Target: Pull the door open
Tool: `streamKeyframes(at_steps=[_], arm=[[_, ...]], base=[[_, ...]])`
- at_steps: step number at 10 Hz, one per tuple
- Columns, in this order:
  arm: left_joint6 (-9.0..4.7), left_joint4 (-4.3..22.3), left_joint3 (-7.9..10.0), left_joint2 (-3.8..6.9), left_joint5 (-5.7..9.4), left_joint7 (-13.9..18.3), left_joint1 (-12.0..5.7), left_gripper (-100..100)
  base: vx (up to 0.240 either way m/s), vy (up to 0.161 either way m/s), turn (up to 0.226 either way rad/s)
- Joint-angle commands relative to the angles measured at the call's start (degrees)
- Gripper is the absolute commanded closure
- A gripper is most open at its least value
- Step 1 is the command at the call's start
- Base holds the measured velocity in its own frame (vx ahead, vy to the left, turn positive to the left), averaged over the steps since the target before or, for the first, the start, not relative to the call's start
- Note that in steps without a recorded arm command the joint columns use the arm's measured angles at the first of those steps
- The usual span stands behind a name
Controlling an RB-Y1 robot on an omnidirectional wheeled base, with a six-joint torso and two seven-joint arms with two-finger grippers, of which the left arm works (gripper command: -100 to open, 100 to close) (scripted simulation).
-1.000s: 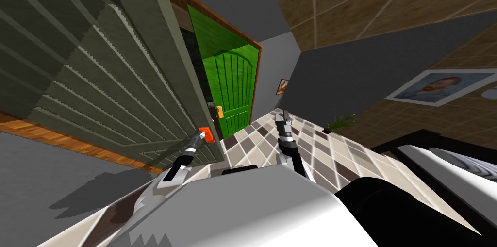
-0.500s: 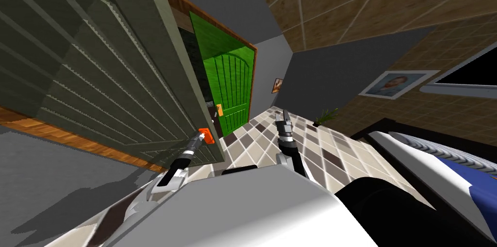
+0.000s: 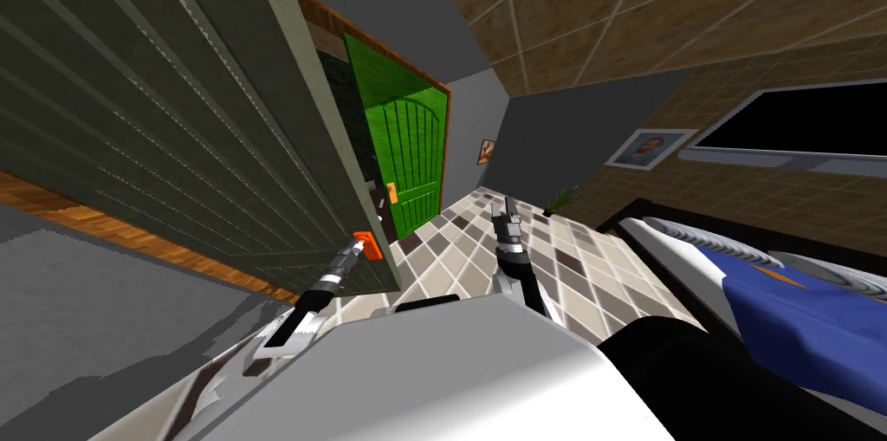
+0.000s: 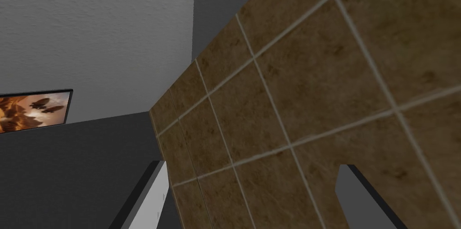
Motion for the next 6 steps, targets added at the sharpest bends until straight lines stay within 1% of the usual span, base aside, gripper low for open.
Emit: streamKeyframes(at_steps=[1, 2, 3, 4, 5, 6], arm=[[-1.43, -0.22, -0.91, 0.87, -0.03, 0.89, 0.82, 100], [-2.07, -0.45, -1.28, 1.53, -0.02, 1.39, 1.34, 100], [-1.50, -0.35, -0.70, 1.25, 0.02, 0.94, 1.13, 100], [-2.81, -0.13, -1.26, 2.23, -0.03, 1.72, 1.89, 100], [-3.16, -0.09, -1.37, 2.49, -0.03, 1.91, 2.04, 100], [-3.90, -0.01, -1.63, 3.05, -0.04, 2.34, 2.37, 100]], base=[[-0.202, 0.087, -0.114], [-0.202, 0.076, -0.100], [-0.094, 0.037, -0.016], [-0.163, 0.055, -0.119], [-0.217, 0.088, -0.153], [-0.187, 0.104, -0.124]])
